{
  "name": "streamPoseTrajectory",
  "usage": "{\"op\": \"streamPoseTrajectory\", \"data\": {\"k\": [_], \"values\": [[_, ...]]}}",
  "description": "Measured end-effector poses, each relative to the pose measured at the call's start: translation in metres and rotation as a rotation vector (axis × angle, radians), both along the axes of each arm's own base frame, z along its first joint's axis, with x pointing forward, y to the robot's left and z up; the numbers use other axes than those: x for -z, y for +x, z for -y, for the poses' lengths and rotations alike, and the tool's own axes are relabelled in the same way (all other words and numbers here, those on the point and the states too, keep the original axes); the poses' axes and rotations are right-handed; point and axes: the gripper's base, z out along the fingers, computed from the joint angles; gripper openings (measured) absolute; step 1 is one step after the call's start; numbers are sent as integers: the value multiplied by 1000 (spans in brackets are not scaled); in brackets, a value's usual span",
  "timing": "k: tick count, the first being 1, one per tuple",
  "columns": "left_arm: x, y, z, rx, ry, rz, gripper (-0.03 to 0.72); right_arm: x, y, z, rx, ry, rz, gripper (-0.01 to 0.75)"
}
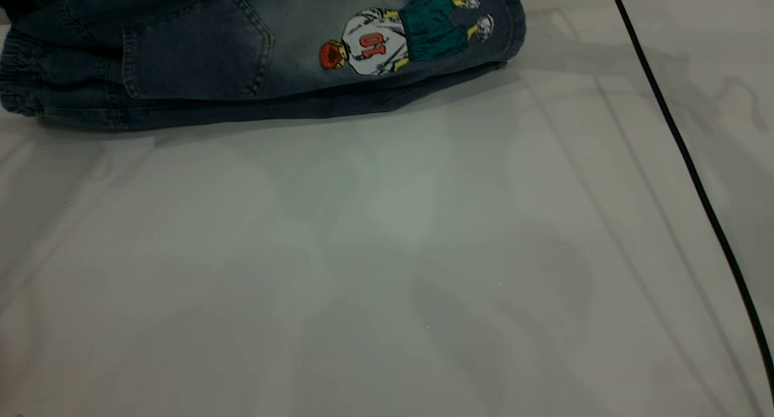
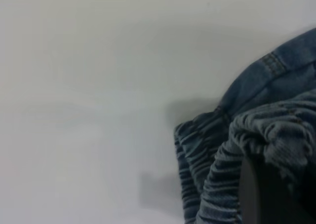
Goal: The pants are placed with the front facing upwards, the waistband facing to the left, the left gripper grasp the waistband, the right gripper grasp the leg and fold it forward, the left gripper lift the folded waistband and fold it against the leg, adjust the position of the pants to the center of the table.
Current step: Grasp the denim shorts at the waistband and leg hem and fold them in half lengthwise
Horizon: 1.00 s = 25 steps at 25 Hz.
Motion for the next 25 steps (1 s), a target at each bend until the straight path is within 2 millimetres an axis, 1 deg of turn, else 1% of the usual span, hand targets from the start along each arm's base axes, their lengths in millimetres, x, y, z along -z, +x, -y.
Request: {"op": "streamPoseTrajectory", "data": {"k": [3,7,12,16,19,21,25], "values": [[2,6,-1,-2,11,6,109,-3,5,2,40,-11,36,18],[9,15,-2,-10,5,8,109,-1,7,3,61,-22,50,18],[26,25,-2,-9,3,-9,109,-1,12,5,102,-34,80,18],[35,29,-2,0,3,-12,109,13,14,7,121,-54,91,18],[34,30,-2,17,22,-1,109,25,16,8,136,-64,91,18],[33,32,-2,17,25,12,109,28,17,9,148,-66,90,18],[33,33,-2,22,21,27,109,29,19,10,168,-66,99,20]]}}
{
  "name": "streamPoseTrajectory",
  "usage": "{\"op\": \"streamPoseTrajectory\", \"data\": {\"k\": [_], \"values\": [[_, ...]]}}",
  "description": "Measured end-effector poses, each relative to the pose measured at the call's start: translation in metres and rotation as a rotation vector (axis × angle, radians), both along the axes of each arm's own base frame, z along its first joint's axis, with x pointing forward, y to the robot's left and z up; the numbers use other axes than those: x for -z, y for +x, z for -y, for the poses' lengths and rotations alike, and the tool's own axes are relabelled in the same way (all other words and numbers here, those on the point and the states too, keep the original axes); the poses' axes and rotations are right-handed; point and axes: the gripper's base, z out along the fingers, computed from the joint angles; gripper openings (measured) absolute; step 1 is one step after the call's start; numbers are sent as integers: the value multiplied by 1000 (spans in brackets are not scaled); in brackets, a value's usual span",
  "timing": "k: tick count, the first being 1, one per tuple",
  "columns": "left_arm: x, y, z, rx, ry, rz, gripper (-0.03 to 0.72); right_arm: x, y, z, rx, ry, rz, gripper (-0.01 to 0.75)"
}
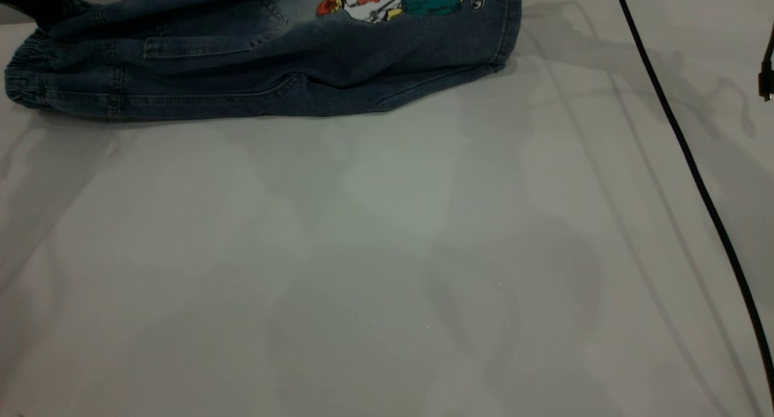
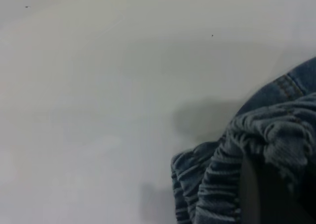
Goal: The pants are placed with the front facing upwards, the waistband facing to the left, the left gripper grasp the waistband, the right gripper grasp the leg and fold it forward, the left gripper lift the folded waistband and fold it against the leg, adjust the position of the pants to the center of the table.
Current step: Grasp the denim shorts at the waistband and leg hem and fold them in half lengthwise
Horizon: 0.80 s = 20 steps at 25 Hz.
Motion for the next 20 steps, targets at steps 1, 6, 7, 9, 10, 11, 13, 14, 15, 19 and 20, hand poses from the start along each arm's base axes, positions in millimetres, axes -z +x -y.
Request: {"op": "streamPoseTrajectory", "data": {"k": [1,6,7,9,10,11,13,14,15,19,20], "values": [[0,0,0,6,3,4,109,-1,1,0,10,11,1,25],[0,1,-1,30,33,5,109,-2,2,0,24,17,17,108],[0,1,-1,36,42,4,109,-2,2,0,23,12,18,143],[0,1,-2,47,58,4,109,-2,2,1,24,12,18,220],[0,1,-2,49,60,4,109,-2,3,1,26,11,19,268],[0,1,-2,49,60,4,109,-2,3,1,26,11,19,314],[0,2,-2,50,59,5,118,-2,3,1,29,15,16,391],[-1,2,-2,50,59,6,129,-2,3,1,30,16,15,423],[-1,2,-1,52,58,10,148,-2,3,1,30,16,15,450],[-1,3,-1,54,51,19,295,-6,2,0,23,27,9,486],[-1,3,-1,54,50,19,344,-8,1,0,24,35,2,488]]}}
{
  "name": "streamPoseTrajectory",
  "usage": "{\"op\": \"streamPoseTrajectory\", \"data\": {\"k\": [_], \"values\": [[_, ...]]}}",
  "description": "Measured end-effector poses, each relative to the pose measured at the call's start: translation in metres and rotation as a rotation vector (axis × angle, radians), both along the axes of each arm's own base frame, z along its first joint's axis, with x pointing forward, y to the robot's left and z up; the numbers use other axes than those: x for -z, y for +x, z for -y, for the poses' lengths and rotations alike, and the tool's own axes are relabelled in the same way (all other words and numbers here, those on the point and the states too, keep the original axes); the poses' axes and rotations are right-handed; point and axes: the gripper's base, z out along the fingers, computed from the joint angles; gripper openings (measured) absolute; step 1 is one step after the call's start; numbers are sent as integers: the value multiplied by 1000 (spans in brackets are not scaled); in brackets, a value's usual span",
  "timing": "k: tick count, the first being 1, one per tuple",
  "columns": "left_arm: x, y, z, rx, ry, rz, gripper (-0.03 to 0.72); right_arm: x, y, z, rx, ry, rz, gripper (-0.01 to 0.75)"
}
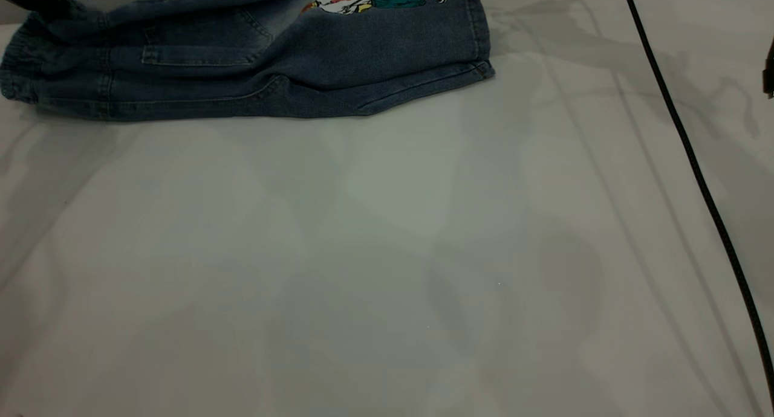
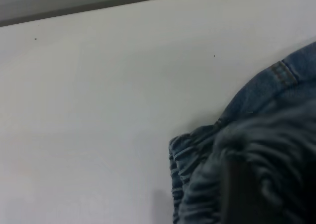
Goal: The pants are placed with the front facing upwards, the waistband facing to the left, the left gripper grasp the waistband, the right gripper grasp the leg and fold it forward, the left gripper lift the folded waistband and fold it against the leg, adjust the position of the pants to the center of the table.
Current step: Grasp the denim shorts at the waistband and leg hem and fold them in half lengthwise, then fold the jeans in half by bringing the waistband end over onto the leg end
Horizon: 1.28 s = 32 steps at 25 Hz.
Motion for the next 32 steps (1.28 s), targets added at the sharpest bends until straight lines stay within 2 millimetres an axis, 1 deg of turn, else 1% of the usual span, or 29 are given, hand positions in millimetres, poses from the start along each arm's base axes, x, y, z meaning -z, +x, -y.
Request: {"op": "streamPoseTrajectory", "data": {"k": [4,7,11,15,18,21,24,28,32], "values": [[0,0,0,5,7,0,510,-10,-3,-2,-26,9,-20,490],[-3,0,0,17,23,5,574,-21,-6,-2,-45,-5,-25,490],[-14,-1,0,6,24,16,583,-38,-12,-3,-71,1,-70,490],[-24,-7,1,-25,45,-21,583,-50,-18,-3,-59,12,-147,491],[-35,-13,-1,-96,17,-41,583,-65,-24,-10,-51,8,-196,491],[-43,-19,-2,-168,-27,-57,583,-75,-34,-29,-75,-39,-226,491],[-52,-23,-2,-187,-34,-58,583,-80,-43,-50,-100,-106,-257,491],[-76,-31,0,-193,-62,-47,583,-89,-51,-65,-111,-196,-295,491],[-110,-44,4,-168,-95,-31,583,-104,-50,-57,-92,-286,-290,491]]}}
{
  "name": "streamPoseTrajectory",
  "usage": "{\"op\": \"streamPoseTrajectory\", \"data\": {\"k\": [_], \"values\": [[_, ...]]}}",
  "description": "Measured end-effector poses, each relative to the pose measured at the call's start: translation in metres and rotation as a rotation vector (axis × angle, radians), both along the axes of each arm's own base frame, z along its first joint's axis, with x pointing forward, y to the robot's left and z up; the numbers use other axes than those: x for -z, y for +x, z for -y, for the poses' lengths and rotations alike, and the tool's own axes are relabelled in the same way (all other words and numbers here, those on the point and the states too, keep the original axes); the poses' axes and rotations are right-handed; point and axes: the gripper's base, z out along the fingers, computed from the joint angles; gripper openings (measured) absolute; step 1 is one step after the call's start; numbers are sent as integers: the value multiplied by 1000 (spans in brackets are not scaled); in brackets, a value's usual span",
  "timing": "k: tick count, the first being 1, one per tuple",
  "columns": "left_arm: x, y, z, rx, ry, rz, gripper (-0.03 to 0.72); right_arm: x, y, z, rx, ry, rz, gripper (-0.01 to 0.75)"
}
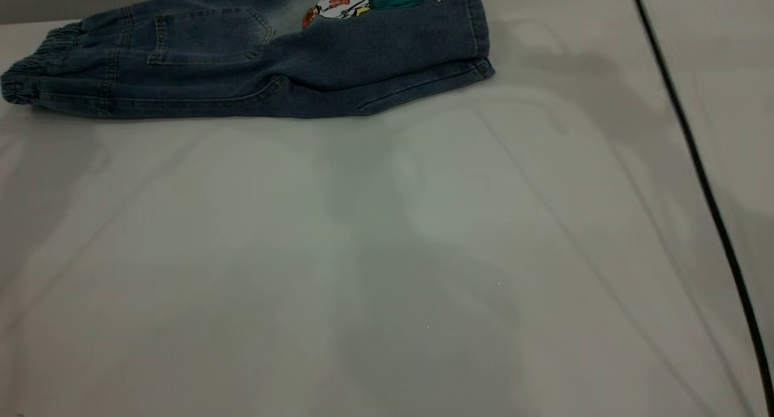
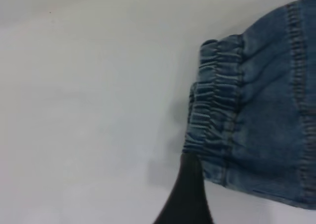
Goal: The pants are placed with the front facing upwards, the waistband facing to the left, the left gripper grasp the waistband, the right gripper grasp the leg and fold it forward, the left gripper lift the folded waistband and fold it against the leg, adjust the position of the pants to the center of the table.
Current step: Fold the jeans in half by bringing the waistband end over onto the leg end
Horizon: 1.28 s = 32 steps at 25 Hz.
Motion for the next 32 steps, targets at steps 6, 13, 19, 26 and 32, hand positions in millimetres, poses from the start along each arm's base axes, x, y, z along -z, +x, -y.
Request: {"op": "streamPoseTrajectory", "data": {"k": [6,13,19,26,32], "values": [[-40,-20,-12,3,-51,52,583,-18,-1,7,-20,-80,16,491],[-56,-38,-21,69,-184,13,583,-15,-1,9,-20,-101,14,491],[-42,-41,-62,38,-309,5,583,-14,-1,8,-20,-99,13,491],[-9,-32,-89,65,-446,8,583,-15,-1,7,-22,-93,11,491],[42,-17,-95,39,-482,-67,583,-8,-4,-4,-39,-95,-1,491]]}}
